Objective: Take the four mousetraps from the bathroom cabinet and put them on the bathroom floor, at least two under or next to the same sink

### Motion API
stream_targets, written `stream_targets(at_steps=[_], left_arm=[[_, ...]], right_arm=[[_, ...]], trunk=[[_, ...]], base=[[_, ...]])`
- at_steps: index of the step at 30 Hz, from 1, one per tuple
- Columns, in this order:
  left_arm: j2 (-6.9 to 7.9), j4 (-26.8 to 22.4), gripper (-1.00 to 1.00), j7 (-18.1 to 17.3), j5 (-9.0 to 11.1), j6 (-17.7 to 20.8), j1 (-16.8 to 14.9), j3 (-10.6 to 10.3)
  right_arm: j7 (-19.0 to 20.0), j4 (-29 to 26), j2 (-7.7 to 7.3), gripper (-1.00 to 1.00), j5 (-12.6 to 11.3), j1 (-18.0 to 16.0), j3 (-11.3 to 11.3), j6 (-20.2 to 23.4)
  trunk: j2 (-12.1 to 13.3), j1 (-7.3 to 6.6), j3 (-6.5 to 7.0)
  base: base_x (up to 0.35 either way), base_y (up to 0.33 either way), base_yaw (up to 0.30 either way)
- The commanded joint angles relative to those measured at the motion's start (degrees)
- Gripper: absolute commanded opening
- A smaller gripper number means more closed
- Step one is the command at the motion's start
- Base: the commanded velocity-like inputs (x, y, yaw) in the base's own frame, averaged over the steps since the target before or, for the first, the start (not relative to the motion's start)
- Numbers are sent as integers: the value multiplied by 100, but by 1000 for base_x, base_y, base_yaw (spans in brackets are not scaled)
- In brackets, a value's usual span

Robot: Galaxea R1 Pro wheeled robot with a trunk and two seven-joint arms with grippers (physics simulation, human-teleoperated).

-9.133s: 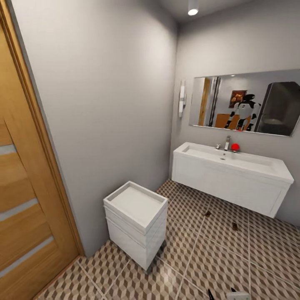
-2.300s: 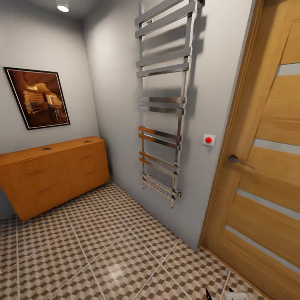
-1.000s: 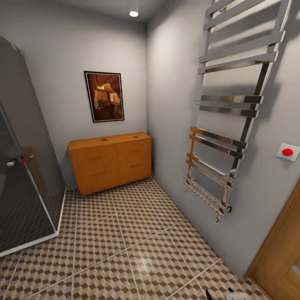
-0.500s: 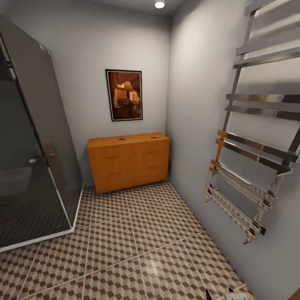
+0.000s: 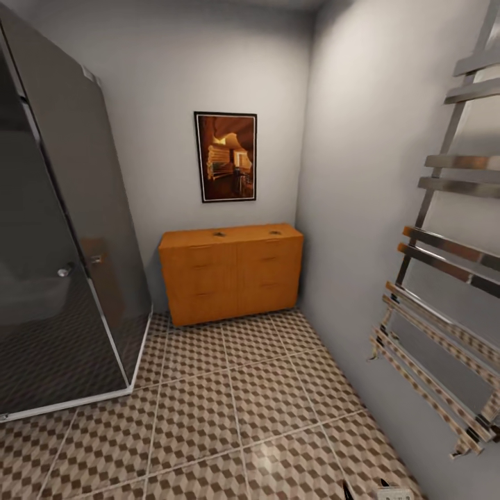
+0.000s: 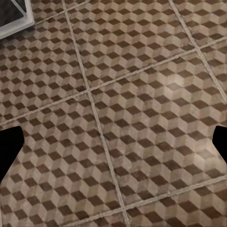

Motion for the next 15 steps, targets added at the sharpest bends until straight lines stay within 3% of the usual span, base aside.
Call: stream_targets(at_steps=[1, 15], left_arm=[[-3, 21, 100, 2, 58, -35, -9, -52], [-3, 21, 100, 2, 58, -35, -9, -52]], right_arm=[[9, 4, -5, 100, -60, -5, 44, -23], [11, 3, -8, 100, -59, -5, 44, -22]], trunk=[[-6, 5, -8], [-6, 5, -9]], base=[[328, 0, 7], [328, 0, 1]])
